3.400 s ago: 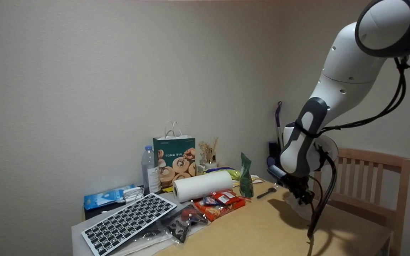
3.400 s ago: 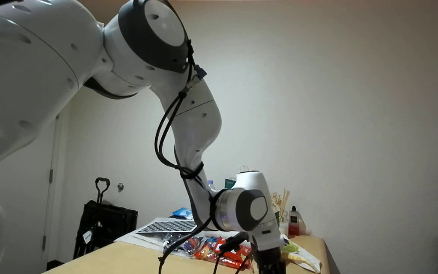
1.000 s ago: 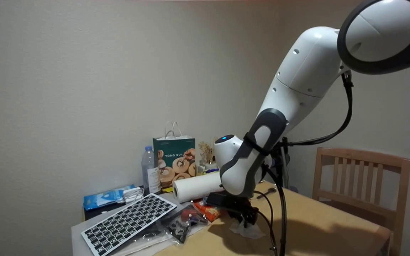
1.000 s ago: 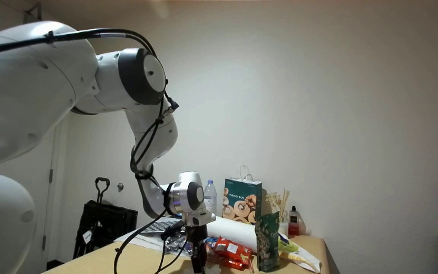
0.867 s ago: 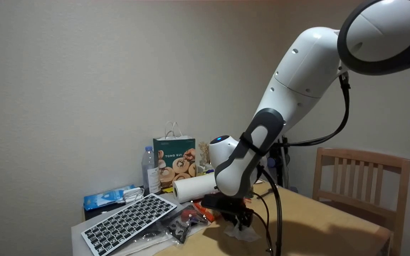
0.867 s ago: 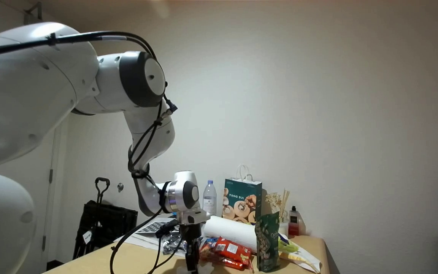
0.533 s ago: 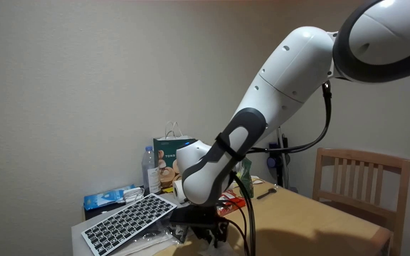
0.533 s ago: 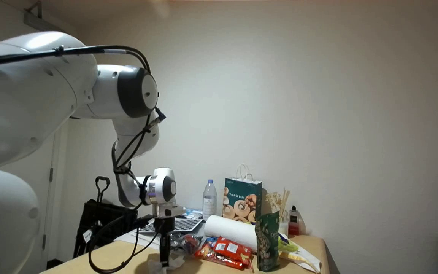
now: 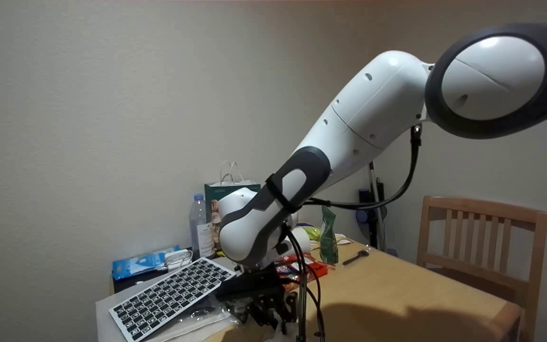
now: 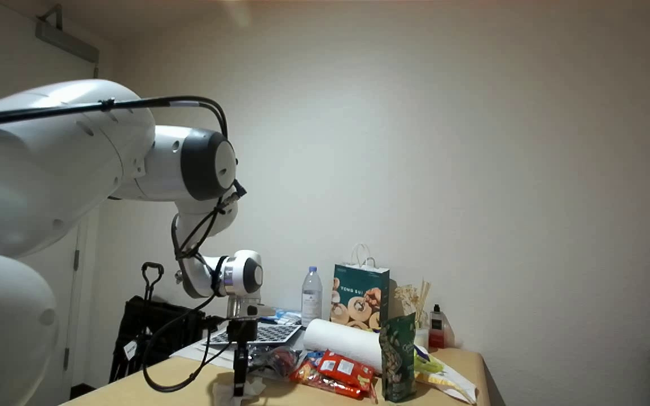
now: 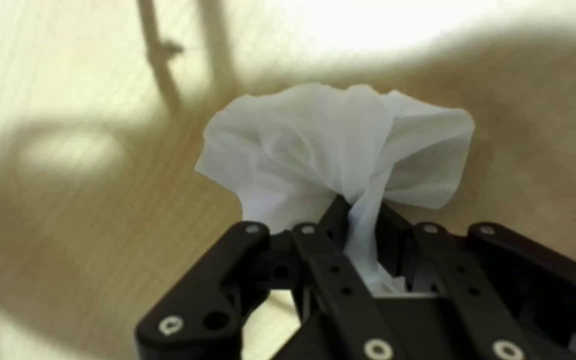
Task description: Wipe the table with the napkin
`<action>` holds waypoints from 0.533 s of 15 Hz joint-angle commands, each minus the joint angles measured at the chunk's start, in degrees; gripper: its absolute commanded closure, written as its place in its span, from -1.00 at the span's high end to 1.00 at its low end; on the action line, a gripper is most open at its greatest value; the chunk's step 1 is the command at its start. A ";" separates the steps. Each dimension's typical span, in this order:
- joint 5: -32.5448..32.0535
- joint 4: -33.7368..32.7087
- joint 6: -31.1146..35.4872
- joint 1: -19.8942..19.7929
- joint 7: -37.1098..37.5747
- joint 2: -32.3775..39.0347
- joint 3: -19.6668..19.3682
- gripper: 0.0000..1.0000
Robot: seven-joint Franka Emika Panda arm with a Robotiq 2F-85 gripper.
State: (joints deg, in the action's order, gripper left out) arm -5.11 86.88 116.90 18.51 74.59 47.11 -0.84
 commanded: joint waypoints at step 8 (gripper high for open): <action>15.51 20.30 18.35 -12.58 -0.21 -8.37 -1.52 -0.95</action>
State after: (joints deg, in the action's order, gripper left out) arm 7.82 101.47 129.57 7.02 75.20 39.62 -2.56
